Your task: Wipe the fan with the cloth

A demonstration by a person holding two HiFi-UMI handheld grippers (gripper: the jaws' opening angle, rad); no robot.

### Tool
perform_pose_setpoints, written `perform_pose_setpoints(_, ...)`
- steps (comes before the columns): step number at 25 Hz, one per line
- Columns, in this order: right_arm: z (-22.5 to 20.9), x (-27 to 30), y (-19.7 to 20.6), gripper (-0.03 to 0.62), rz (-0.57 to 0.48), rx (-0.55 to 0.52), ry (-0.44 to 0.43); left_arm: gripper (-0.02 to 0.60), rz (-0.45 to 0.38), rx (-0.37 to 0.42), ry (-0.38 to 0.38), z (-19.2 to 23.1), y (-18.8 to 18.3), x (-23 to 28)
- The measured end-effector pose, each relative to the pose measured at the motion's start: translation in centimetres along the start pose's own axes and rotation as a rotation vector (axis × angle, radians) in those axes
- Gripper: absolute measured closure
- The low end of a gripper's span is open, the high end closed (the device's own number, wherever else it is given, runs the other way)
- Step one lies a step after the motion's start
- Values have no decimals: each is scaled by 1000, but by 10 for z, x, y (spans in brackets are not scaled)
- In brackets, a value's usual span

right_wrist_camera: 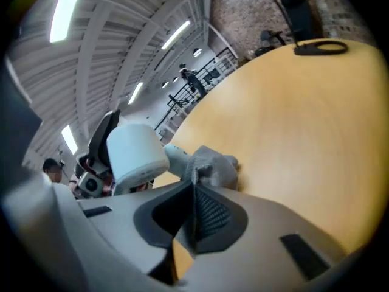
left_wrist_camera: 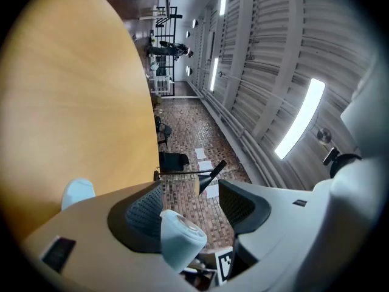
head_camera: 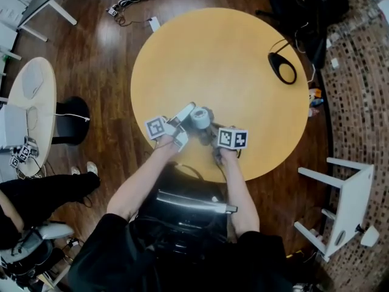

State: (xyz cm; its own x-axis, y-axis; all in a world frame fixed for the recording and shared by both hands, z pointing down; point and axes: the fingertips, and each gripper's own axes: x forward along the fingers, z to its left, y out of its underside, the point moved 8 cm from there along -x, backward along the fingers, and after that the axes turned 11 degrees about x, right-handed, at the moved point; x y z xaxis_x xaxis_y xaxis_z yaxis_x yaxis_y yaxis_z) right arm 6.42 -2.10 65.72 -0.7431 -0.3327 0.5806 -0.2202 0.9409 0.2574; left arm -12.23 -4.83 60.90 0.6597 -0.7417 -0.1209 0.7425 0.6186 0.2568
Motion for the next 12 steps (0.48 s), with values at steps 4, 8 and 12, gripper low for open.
perform_pose_setpoints(4,35,-18,60,568,-41,380,-263,310,44,163,37,-19,-35,1)
perform_pose_setpoints(8,88,-55,55,566,-222,110,-565,310,209,351,134,-50,-35,41)
perform_pose_setpoints(12,85,-38,51,566,-342,-37,-322,310,350,398,180,-60,-34,63)
